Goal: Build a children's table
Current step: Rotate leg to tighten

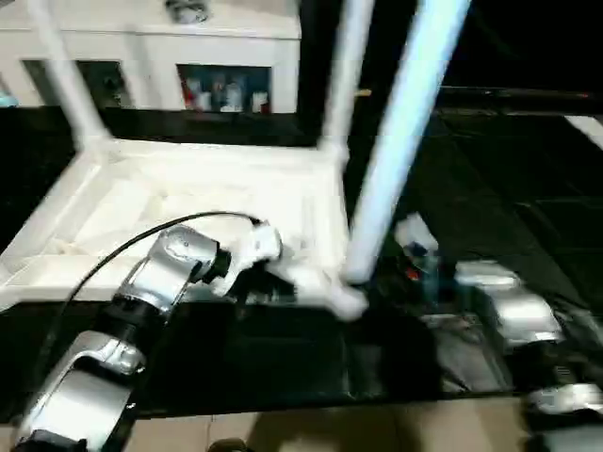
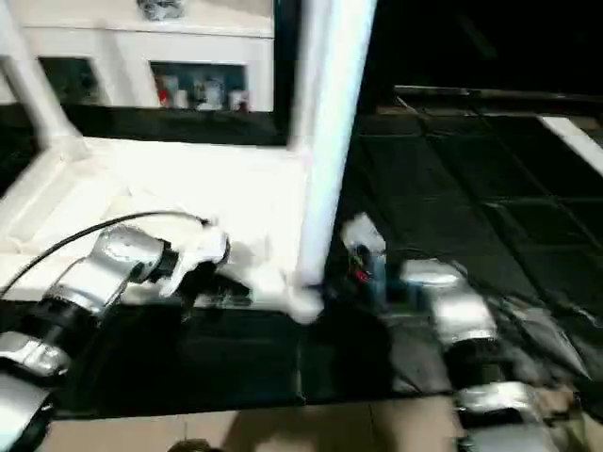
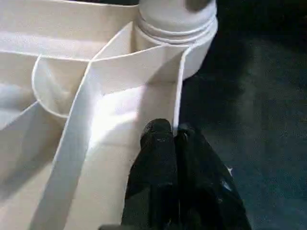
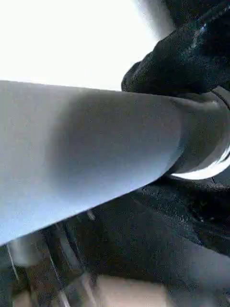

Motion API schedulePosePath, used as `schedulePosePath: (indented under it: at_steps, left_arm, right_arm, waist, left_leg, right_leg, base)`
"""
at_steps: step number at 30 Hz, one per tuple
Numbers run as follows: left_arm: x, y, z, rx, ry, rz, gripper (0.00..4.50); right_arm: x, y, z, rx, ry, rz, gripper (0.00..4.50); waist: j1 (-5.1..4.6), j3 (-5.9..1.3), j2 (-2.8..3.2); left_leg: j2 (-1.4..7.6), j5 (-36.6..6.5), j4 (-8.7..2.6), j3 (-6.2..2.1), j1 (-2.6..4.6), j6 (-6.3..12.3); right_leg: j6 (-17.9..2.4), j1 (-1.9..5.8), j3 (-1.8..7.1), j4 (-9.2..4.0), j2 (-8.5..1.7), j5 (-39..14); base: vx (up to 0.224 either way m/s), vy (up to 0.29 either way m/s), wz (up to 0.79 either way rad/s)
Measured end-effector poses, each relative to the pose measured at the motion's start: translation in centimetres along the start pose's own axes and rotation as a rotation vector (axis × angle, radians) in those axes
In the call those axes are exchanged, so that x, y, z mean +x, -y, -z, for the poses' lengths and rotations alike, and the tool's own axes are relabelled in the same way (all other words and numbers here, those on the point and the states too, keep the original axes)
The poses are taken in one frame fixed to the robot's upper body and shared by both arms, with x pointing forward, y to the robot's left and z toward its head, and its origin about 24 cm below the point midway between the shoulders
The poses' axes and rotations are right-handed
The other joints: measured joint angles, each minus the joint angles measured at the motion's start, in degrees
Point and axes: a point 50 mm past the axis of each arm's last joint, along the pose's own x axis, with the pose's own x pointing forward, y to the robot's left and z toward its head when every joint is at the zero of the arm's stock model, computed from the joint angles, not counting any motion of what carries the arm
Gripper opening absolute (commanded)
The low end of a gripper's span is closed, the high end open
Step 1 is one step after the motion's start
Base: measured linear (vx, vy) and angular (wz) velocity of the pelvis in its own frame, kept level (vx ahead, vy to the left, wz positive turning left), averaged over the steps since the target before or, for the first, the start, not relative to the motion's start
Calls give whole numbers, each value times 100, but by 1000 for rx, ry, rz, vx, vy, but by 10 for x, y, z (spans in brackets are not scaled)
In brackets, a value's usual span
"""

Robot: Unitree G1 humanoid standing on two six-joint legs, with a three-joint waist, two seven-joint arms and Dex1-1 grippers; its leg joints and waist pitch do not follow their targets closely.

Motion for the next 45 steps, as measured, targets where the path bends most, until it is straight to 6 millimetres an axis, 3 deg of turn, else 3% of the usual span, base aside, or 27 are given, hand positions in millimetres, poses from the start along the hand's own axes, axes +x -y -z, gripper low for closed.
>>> schedulePosePath:
  at_steps: [3,6,13,14,19,26,30,35,39,45]
  left_arm:
    - [16,-4,-8,-74,26,-117,0]
    - [29,-6,-14,-140,60,-210,0]
    - [43,-9,-22,-207,76,-329,0]
    - [43,-9,-23,-209,76,-329,0]
    - [40,-9,-23,-199,69,-329,0]
    - [27,-10,-17,-125,57,-266,0]
    - [13,-10,-11,-61,42,-201,0]
    - [2,-5,-4,11,34,-92,0]
    - [-5,7,3,62,34,54,0]
    - [-13,11,6,129,5,154,0]
  right_arm:
    - [11,11,-7,27,17,203,204]
    - [22,18,-13,56,32,351,197]
    - [39,22,-23,27,15,531,197]
    - [39,22,-23,22,16,533,250]
    - [41,20,-22,8,27,524,299]
    - [26,21,-16,-61,9,372,357]
    - [2,23,-9,-88,-15,211,384]
    - [-20,22,-7,-107,-57,27,424]
    - [-33,21,-11,-121,-67,-82,435]
    - [-32,14,-10,-131,-78,-205,435]
  waist:
    - [-149,-2,2]
    - [-217,-10,15]
    - [-225,-32,52]
    - [-227,-33,52]
    - [-247,-32,51]
    - [-273,-31,52]
    - [-256,-28,55]
    - [-140,-20,68]
    - [22,-19,70]
    - [99,-19,70]
  left_leg:
    - [-2,0,0,-1,-4,-1]
    - [-4,0,-2,-1,-3,-1]
    - [-6,-4,-20,-2,-8,5]
    - [-6,-5,-20,-1,-8,7]
    - [-6,-5,-20,-1,-8,7]
    - [-5,-13,-28,-1,-16,19]
    - [-3,-9,-24,-1,-30,37]
    - [-1,-9,-17,0,-32,37]
    - [1,-12,-14,0,-32,32]
    - [3,-15,4,4,-36,26]
  right_leg:
    - [2,7,0,-17,0,0]
    - [1,9,2,-18,0,8]
    - [-14,1,1,-24,2,16]
    - [-14,2,2,-25,2,15]
    - [-9,-6,3,-27,2,12]
    - [-19,-21,1,-27,3,5]
    - [-21,-35,-3,-27,3,2]
    - [-22,-36,-5,-23,2,3]
    - [-22,-36,-6,-21,1,3]
    - [-24,-30,-6,-16,-2,4]
  base:
    - [0,0,0]
    - [0,0,0]
    - [0,0,0]
    - [0,0,0]
    - [0,0,0]
    - [0,0,0]
    - [0,0,0]
    - [0,0,0]
    - [0,0,0]
    - [0,0,0]
